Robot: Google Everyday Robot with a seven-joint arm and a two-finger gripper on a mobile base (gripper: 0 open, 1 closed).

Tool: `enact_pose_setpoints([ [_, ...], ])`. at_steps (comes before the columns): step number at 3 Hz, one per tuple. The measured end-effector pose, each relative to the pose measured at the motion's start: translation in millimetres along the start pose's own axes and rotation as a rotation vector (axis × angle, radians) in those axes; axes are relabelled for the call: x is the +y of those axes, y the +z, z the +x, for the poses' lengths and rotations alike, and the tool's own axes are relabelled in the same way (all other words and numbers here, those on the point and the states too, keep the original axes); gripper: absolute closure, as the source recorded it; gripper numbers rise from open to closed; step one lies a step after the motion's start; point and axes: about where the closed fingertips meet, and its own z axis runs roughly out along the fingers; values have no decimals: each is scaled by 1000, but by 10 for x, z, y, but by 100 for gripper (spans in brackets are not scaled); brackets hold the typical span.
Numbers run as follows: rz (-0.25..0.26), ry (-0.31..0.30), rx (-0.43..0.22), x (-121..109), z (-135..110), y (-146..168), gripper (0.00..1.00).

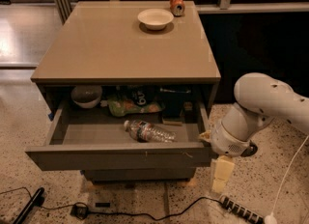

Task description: Open top drawer

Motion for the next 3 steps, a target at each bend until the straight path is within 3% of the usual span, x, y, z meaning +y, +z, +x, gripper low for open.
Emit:
enact_pose_setpoints([
  [1, 8, -38, 15, 221, -83, -67, 0],
  [2, -23, -106, 51, 782, -64, -57, 0],
  [3, -23, -106, 51, 782, -64, -57, 0],
])
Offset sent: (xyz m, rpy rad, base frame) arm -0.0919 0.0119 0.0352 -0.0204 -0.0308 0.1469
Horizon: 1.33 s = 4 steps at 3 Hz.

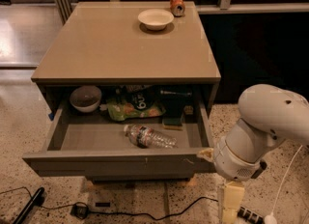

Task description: Open top drawer

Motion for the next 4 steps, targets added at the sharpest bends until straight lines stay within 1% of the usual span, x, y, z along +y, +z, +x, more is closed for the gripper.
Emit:
enact_pose_setpoints([
  [1, 18, -1, 4, -47, -13, -40, 0],
  [2, 72, -15, 8, -148, -115, -267, 0],
  [3, 141, -28, 17, -342, -282, -586, 0],
  [4, 141, -28, 18, -344, -282, -585, 0],
])
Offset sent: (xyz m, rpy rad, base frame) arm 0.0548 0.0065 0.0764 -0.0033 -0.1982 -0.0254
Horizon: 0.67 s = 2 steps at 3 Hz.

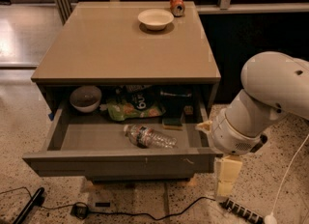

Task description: Open top drawer

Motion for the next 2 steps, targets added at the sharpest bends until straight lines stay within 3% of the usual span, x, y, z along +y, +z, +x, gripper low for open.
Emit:
enact_pose_setpoints([
  [2, -85, -16, 17, -101, 3, 428, 0],
])
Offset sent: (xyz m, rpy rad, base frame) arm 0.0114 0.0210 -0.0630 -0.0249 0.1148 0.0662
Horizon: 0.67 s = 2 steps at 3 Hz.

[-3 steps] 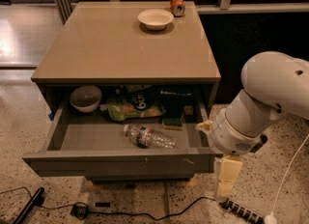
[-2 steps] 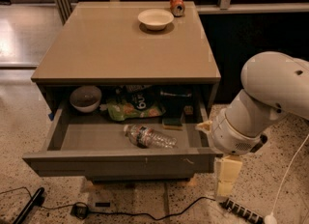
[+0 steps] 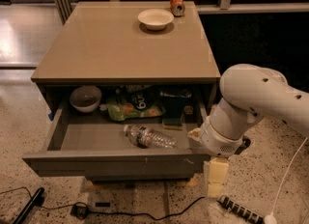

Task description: Open top drawer

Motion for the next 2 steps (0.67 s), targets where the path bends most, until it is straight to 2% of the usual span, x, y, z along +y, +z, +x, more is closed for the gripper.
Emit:
enact_pose_setpoints([
  [1, -42, -7, 12, -23, 22, 184, 0],
  [2, -42, -7, 12, -23, 22, 184, 0],
])
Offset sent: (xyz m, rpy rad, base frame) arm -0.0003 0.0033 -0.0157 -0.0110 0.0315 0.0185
